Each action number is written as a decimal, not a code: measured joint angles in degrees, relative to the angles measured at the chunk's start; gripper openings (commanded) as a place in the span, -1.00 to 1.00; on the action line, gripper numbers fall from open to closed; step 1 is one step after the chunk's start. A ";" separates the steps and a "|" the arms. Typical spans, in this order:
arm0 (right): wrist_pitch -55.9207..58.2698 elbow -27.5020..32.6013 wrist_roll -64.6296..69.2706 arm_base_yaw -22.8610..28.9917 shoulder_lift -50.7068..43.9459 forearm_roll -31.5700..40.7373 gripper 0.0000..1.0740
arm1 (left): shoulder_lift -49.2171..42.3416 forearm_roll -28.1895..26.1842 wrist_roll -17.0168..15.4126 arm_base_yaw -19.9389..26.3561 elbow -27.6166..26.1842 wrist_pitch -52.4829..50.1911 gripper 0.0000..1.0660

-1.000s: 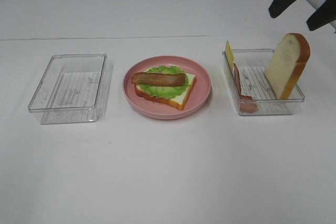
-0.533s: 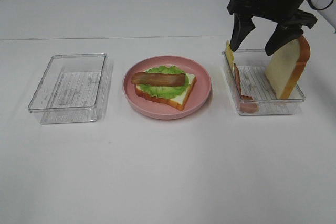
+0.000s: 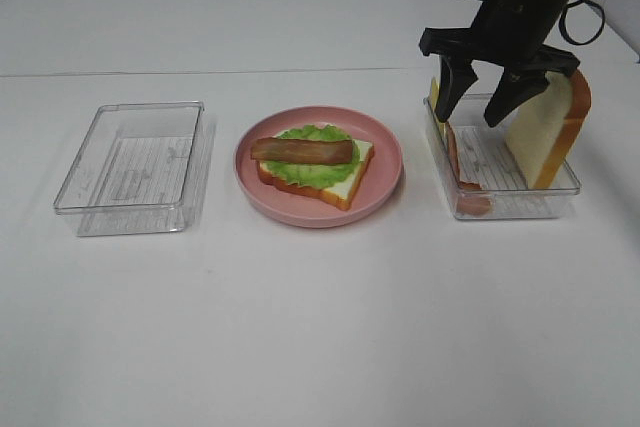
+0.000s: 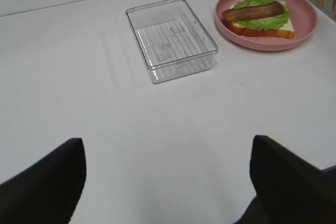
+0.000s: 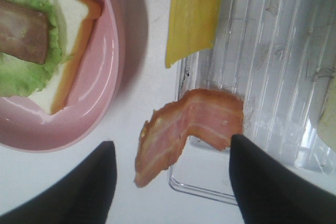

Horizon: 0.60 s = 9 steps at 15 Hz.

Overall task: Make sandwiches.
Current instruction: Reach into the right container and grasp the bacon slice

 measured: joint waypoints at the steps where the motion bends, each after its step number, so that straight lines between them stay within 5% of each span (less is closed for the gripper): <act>1: 0.00 0.00 0.00 0.00 0.74 0.17 0.10 | 0.00 0.00 0.00 0.00 0.00 0.00 0.51; 9: -1.26 0.00 0.00 0.00 1.78 0.97 0.00 | 0.00 0.00 0.00 0.00 0.00 0.00 0.51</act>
